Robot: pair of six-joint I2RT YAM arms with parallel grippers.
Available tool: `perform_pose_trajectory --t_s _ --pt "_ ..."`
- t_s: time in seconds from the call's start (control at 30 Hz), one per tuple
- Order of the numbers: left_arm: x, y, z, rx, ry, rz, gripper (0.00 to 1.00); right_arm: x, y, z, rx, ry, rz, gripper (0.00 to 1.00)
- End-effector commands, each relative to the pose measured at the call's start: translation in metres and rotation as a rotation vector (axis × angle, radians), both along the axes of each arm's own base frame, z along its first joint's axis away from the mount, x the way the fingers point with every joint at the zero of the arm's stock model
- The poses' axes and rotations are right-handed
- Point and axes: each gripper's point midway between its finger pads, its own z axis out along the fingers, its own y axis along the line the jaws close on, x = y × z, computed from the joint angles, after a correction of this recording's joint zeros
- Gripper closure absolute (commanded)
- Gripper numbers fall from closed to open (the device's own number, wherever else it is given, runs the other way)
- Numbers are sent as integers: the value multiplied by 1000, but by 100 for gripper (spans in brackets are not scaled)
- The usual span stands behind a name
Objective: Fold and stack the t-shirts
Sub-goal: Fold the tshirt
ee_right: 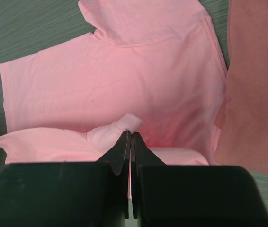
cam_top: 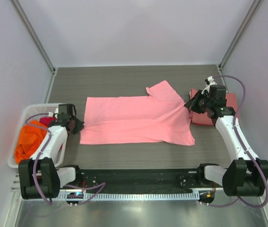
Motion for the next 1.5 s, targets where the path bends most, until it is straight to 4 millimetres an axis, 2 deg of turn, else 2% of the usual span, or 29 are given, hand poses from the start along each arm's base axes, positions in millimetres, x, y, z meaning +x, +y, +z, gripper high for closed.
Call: perform_pose_trajectory --t_s 0.0,0.13,0.2,0.27,0.33,0.37,0.4,0.43,0.47,0.5,0.53,0.57,0.6,0.73,0.77,0.83,0.9,1.0,1.07,1.1,1.17,1.27,1.37,1.47 --pt "26 2 16 29 -72 16 100 22 -6 21 -32 -77 -11 99" --pt "32 2 11 36 -58 23 100 34 -5 16 -20 -65 -14 99" --pt "37 3 10 39 -64 31 100 43 -3 21 -8 -81 -11 99" --pt "40 5 10 45 -62 33 100 50 -1 15 10 -60 -3 97" --pt "45 4 14 49 -71 24 100 54 4 12 32 -46 11 79" --pt "46 3 18 48 -77 14 95 54 4 13 37 -48 9 45" --pt "45 3 20 49 -75 9 83 50 5 9 43 -37 7 40" --pt "42 4 22 64 -71 6 75 46 5 8 45 -36 4 39" --pt "36 5 23 81 -56 10 61 40 5 19 59 -67 -9 38" --pt "34 7 33 95 -83 14 42 31 5 11 63 -54 -20 37" --pt "29 3 39 119 -93 0 35 25 3 13 63 -62 -42 37" --pt "21 3 42 129 -87 -3 30 14 2 24 75 -99 -62 36" --pt "17 2 56 134 -132 -4 23 2 1 14 81 -78 -80 36" --pt "-14 -1 67 114 -165 -10 23 -40 -11 -8 93 -16 -219 45" --pt "-21 -7 67 80 -171 -13 23 -54 -22 -22 59 44 -293 45" --pt "-34 -10 65 49 -192 0 24 -80 -31 -43 46 123 -371 48" --pt "-43 -11 62 28 -191 13 25 -96 -44 -58 4 163 -450 48" --pt "-56 -14 57 4 -178 18 27 -117 -45 -79 10 246 -498 49" --pt "-61 -17 48 -19 -167 22 28 -123 -48 -84 18 258 -536 48" --pt "-62 -23 45 -42 -164 14 28 -128 -50 -94 9 273 -553 48" --pt "-61 -27 41 -50 -167 9 29 -128 -50 -102 23 282 -573 47" --pt "-61 -29 28 -18 -127 3 30 -132 -45 -124 20 356 -566 46" --pt "-61 -33 19 -9 -89 6 29 -136 -50 -141 -31 425 -585 45" --pt "-61 -33 12 2 -79 30 30 -132 -51 -147 -36 424 -596 45"
